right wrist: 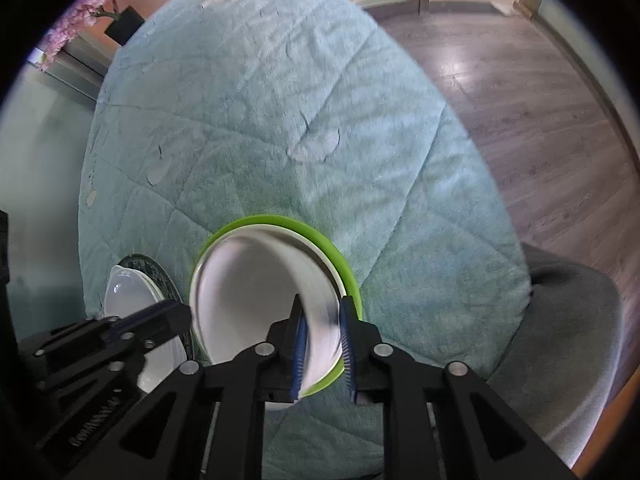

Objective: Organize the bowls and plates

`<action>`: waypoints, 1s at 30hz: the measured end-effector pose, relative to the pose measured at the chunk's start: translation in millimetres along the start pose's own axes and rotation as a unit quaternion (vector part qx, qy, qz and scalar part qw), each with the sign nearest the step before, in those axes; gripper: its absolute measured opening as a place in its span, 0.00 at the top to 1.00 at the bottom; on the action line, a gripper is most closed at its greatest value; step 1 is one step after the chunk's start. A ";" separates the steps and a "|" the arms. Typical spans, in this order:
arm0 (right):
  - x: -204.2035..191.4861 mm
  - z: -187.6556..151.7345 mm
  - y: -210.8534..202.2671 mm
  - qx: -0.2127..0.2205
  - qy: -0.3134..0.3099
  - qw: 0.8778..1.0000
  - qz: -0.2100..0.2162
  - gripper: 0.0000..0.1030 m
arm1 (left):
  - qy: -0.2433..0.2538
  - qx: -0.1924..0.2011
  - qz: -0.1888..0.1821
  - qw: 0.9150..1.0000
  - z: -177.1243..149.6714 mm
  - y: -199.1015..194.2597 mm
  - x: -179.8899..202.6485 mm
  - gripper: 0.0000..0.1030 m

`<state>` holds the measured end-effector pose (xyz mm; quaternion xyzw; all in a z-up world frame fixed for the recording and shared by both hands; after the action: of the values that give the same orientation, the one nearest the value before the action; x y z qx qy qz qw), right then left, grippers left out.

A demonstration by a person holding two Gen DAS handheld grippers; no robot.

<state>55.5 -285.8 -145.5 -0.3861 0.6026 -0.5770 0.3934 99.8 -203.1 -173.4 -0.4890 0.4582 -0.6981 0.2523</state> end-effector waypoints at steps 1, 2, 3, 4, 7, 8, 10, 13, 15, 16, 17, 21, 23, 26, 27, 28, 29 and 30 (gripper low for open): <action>1.4 0.2 -4.2 0.005 -0.001 1.000 -0.003 0.72 | 0.003 0.020 0.009 1.000 -0.1 -14.2 0.1 0.85; 3.2 0.1 -10.8 0.014 -0.002 1.000 -0.006 0.58 | 0.009 0.044 0.018 0.999 -0.2 -29.2 0.4 0.79; 4.7 0.3 -20.6 0.030 -0.005 0.999 -0.010 0.50 | 0.016 0.065 0.026 0.997 -0.5 -43.1 1.1 0.63; 5.6 -0.3 -29.6 0.046 -0.010 0.999 -0.014 0.36 | 0.025 0.100 0.040 0.994 -2.0 -63.7 3.9 0.42; 5.7 -9.2 -66.3 0.115 -0.038 0.992 -0.042 0.21 | 0.054 0.222 0.092 0.969 -13.2 -127.5 13.5 0.02; 4.7 -10.8 -72.2 0.126 -0.044 0.990 -0.044 0.20 | 0.064 0.255 0.102 0.959 -18.5 -143.3 17.6 0.01; -3.6 -20.4 -89.6 0.154 -0.066 0.985 -0.041 0.12 | 0.089 0.306 0.124 0.940 -33.7 -173.5 28.4 0.01; -13.7 -29.8 -104.8 0.183 -0.082 0.979 -0.034 0.01 | 0.088 0.321 0.139 0.933 -48.6 -188.7 30.9 0.00; -24.4 -37.0 -113.3 0.200 -0.098 0.974 -0.033 0.01 | 0.078 0.327 0.142 0.931 -57.3 -192.4 29.1 0.00; -28.2 -38.8 -115.6 0.206 -0.102 0.973 -0.034 0.01 | 0.070 0.330 0.143 0.931 -62.9 -194.7 27.5 0.00; -31.5 -40.7 -118.1 0.213 -0.106 0.971 -0.036 0.01 | 0.066 0.331 0.142 0.931 -65.1 -194.7 26.8 0.01; -37.8 -48.1 -123.6 0.223 -0.113 0.967 -0.043 0.01 | 0.048 0.337 0.139 0.930 -83.0 -201.7 19.2 0.01; -38.2 -50.7 -125.4 0.225 -0.115 0.966 -0.048 0.01 | 0.042 0.340 0.142 0.929 -91.0 -204.2 16.3 0.01; -39.0 -54.5 -128.3 0.226 -0.119 0.965 -0.053 0.01 | 0.032 0.338 0.145 0.929 -97.5 -205.9 14.3 0.01; -38.5 -55.5 -128.9 0.225 -0.117 0.966 -0.051 0.01 | 0.031 0.338 0.145 0.930 -98.1 -205.9 14.1 0.01; -37.7 -56.7 -129.1 0.225 -0.116 0.966 -0.051 0.01 | 0.029 0.336 0.145 0.930 -98.2 -205.4 13.9 0.01; -37.1 -56.4 -129.0 0.224 -0.116 0.966 -0.050 0.01 | 0.028 0.334 0.146 0.931 -98.6 -204.9 14.3 0.01; -36.8 -56.7 -129.6 0.225 -0.116 0.966 -0.050 0.01 | 0.028 0.332 0.146 0.931 -99.6 -203.5 15.1 0.01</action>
<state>19.3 -234.5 -13.6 -0.3818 0.3878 -0.6681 0.5074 22.4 -84.0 3.6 -0.2851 0.2736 -0.7792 0.4866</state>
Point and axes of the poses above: each gripper's, at about its wrist camera, not at the fingertips, and y roughly the way its jaws point, x to its right, z to its top, the point moved 7 cm from there along y, roughly the way its jaws point, and after that the axes turned 12 degrees about -z, right-handed, at the moved point
